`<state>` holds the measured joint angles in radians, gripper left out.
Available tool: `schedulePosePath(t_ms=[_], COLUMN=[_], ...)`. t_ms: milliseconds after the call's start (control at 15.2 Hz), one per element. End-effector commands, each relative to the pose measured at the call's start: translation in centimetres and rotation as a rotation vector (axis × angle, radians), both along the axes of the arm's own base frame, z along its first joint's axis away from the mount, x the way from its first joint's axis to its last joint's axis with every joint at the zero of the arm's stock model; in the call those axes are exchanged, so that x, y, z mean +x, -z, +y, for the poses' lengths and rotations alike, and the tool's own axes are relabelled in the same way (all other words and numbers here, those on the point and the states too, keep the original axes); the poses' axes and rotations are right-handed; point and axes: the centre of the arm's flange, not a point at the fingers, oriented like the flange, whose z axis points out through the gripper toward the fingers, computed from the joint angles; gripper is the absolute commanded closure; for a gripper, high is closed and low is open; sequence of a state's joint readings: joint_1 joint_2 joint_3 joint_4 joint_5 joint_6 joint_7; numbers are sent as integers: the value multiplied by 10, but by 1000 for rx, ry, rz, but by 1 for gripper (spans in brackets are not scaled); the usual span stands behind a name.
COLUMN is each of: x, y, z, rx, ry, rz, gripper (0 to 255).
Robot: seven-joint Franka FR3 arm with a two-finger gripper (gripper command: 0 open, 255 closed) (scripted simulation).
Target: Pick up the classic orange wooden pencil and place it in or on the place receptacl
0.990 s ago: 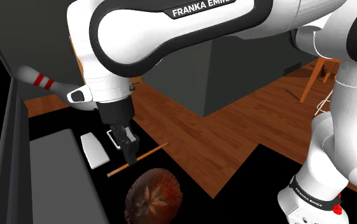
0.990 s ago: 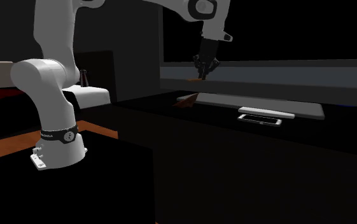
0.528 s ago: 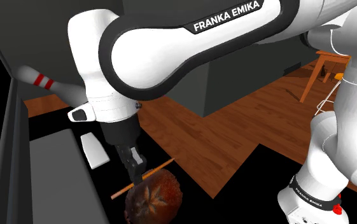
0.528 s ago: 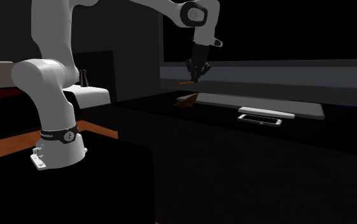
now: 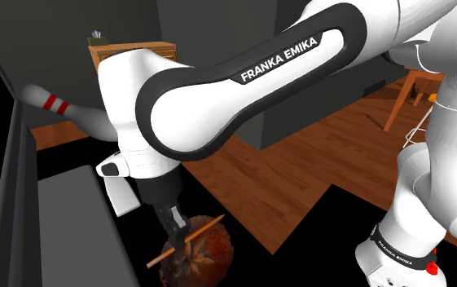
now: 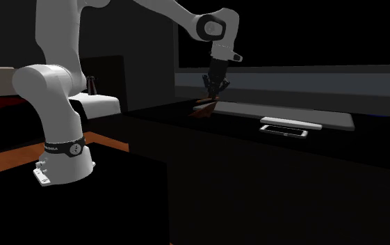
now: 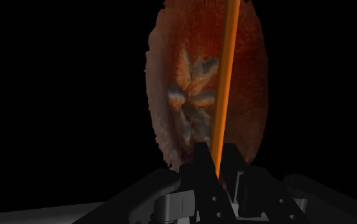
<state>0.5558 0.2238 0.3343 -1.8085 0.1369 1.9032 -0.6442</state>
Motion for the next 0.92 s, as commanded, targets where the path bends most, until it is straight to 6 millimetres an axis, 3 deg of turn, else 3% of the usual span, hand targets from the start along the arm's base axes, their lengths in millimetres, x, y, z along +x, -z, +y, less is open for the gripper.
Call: schedulePosePath(t_ms=[0, 198, 726, 792, 858], x=[0, 0, 0, 1, 1], y=[11, 25, 25, 26, 26], z=[0, 0, 0, 0, -1], rx=[0, 0, 0, 0, 0], ry=[0, 0, 0, 0, 0], rz=[0, 0, 0, 0, 0], gripper=[255, 255, 255, 0, 0])
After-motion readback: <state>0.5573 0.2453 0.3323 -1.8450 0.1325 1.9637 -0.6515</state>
